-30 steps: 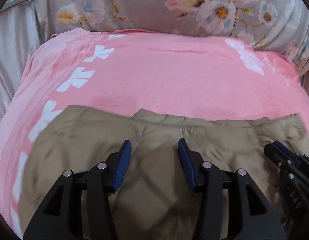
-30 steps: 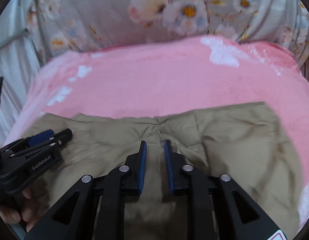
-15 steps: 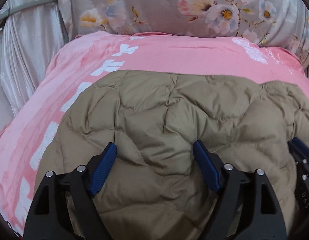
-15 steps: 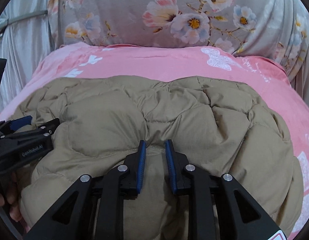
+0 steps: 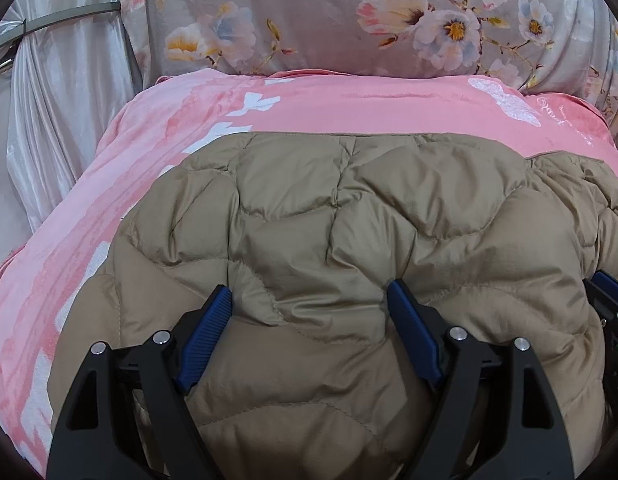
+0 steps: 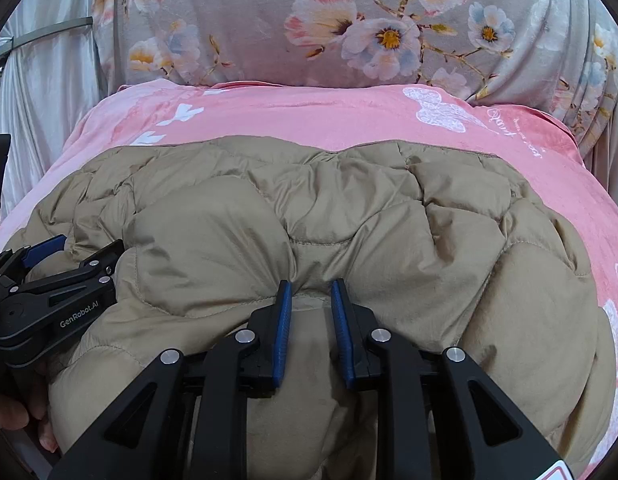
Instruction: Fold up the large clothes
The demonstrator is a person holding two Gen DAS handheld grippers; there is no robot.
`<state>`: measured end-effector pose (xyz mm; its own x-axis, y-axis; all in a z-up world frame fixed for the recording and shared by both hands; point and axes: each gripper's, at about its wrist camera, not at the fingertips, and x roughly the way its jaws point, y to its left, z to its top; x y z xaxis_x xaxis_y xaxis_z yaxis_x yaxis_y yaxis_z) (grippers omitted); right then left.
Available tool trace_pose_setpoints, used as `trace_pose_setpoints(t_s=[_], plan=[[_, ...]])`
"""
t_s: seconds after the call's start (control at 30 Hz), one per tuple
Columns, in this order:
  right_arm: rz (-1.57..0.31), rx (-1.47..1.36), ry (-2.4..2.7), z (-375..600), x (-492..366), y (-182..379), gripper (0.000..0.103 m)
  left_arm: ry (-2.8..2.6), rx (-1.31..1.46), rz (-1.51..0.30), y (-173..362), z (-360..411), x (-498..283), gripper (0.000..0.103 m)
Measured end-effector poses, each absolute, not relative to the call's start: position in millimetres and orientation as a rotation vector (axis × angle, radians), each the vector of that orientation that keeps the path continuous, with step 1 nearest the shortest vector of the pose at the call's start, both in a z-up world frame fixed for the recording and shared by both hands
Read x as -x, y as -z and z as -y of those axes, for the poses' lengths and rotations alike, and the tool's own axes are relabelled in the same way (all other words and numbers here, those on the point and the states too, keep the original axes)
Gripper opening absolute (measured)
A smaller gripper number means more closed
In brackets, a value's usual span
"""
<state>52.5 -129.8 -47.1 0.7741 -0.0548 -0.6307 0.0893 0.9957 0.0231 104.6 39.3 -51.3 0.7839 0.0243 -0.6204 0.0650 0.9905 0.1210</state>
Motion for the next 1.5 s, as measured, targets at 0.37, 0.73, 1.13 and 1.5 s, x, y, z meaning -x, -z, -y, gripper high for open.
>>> trace_pose_setpoints(t_s=[0.37,0.73,1.13,1.5], plan=[[-0.679,-0.14,-0.048,99.0,-33.0,5.6,0.022,0.003,0.384,-0.76,16.0,-196.1,-25.3,0.091],[-0.785,-0.15,-0.1,86.5,-47.2,46.6,0.022,0.135,0.576,-0.891,72.1,-204.9,-34.8,0.096],[-0.785,-0.221,-0.139,99.7,-57.3,55.9,0.022,0.393,0.464,-0.712,-26.0,-133.9,-19.8,0.02],[-0.784,-0.418,-0.123,159.2,51.6,24.8,0.018,0.508,0.253,-0.622,-86.6,-63.1,3.1,0.018]])
